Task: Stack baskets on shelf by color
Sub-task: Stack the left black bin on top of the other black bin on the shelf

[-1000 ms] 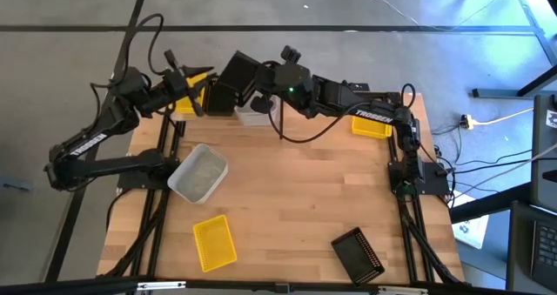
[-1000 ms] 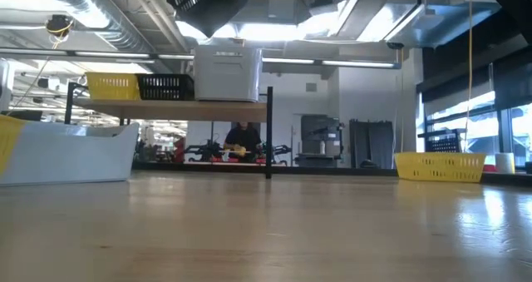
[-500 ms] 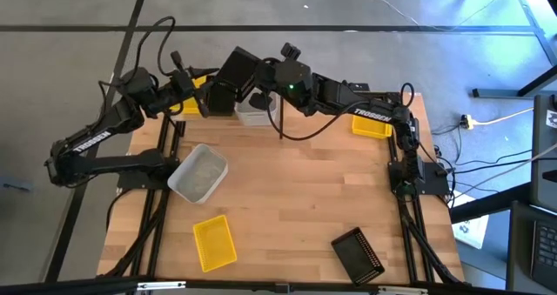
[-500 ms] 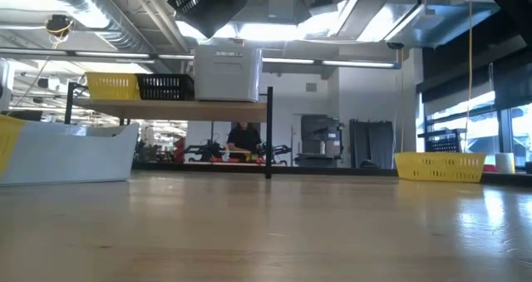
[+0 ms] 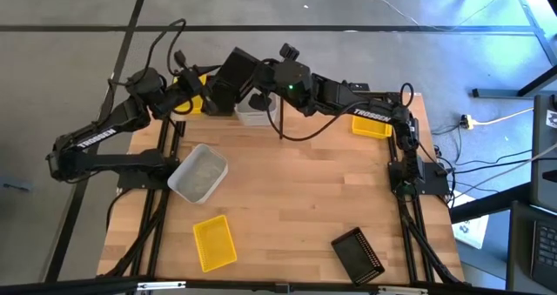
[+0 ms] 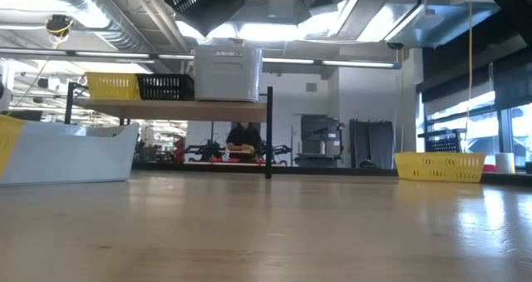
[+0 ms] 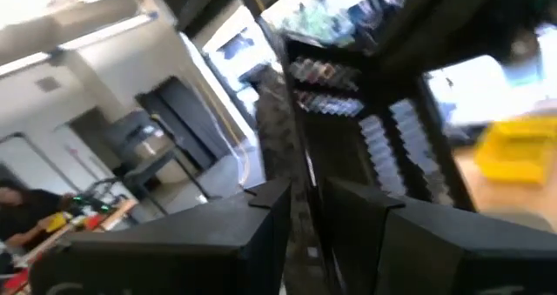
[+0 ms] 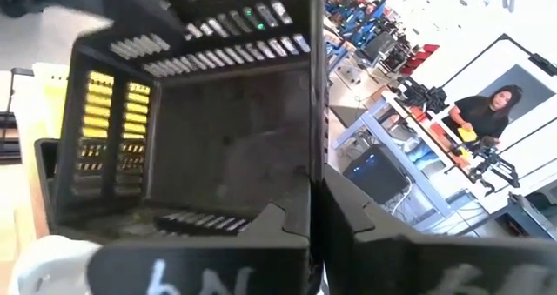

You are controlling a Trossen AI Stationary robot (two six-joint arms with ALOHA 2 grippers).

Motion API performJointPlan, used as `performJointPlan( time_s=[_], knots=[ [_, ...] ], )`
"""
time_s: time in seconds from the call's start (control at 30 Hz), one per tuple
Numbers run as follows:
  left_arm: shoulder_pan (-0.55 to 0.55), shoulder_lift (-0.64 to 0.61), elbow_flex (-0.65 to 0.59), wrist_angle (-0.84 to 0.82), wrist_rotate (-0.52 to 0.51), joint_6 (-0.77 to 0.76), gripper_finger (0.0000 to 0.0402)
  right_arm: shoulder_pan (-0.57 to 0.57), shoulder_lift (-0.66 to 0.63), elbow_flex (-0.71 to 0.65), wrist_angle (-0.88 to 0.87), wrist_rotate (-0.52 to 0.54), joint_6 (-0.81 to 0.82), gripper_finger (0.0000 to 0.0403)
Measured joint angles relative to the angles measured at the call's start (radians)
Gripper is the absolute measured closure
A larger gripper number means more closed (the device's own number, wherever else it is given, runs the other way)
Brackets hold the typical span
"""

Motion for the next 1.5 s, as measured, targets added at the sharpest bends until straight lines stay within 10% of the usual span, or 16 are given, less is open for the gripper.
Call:
performJointPlan(
  time_s=[0.9, 1.5],
  knots=[
    [-0.050, 0.064, 0.001, 0.020, -0.260, -0.004, 0.0401, 0.001, 0.001, 0.000, 0.023, -0.111, 0.022, 0.0345],
    [-0.061, 0.059, 0.007, -0.153, -0.707, -0.322, 0.0401, 0.050, 0.000, 0.000, 0.097, -0.010, -0.312, 0.0308]
  ],
)
